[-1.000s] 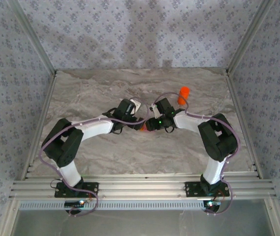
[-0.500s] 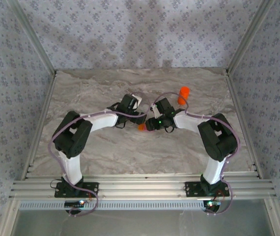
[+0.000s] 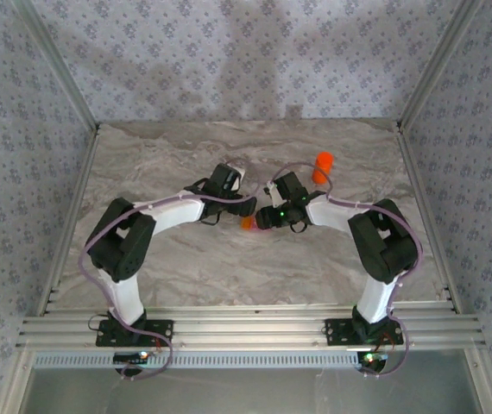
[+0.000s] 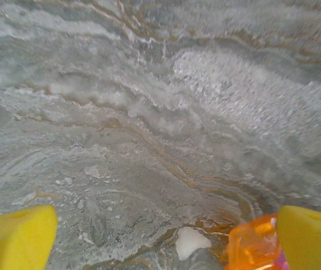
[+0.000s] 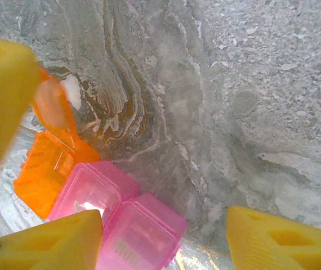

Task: Sort the pills into containers

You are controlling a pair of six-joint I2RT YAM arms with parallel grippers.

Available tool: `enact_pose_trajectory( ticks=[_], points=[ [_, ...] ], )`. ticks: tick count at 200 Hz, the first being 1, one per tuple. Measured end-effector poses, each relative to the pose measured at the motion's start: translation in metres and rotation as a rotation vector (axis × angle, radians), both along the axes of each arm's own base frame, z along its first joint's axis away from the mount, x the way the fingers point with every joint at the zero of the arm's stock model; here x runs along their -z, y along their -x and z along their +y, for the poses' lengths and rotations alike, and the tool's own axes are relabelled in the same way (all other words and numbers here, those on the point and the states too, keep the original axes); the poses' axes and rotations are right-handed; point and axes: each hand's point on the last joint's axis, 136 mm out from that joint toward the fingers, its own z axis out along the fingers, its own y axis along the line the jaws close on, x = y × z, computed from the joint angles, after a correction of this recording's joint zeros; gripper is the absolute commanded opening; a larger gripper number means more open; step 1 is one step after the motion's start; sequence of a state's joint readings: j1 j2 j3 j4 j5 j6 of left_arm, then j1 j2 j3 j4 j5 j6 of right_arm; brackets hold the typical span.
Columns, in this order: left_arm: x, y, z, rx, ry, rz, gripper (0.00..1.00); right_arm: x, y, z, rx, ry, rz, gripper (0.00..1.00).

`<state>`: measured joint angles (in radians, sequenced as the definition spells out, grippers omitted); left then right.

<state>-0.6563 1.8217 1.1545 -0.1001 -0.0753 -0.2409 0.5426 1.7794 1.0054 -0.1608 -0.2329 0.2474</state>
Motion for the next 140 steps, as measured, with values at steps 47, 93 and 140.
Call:
enact_pose_trajectory(
  ticks=[47,93,140],
  points=[
    [-0.043,-0.005,0.007,-0.046,0.051,-0.025,0.99,-0.027,-0.001,-0.007,0.026,-0.036,-0.027,0.66],
    [-0.106,-0.018,0.022,-0.115,0.108,-0.082,0.99,-0.076,-0.008,-0.027,0.079,-0.083,-0.095,0.67],
    [-0.153,-0.024,0.034,-0.178,0.145,-0.138,0.99,-0.114,-0.028,-0.058,0.175,-0.096,-0.132,0.67]
  ],
)
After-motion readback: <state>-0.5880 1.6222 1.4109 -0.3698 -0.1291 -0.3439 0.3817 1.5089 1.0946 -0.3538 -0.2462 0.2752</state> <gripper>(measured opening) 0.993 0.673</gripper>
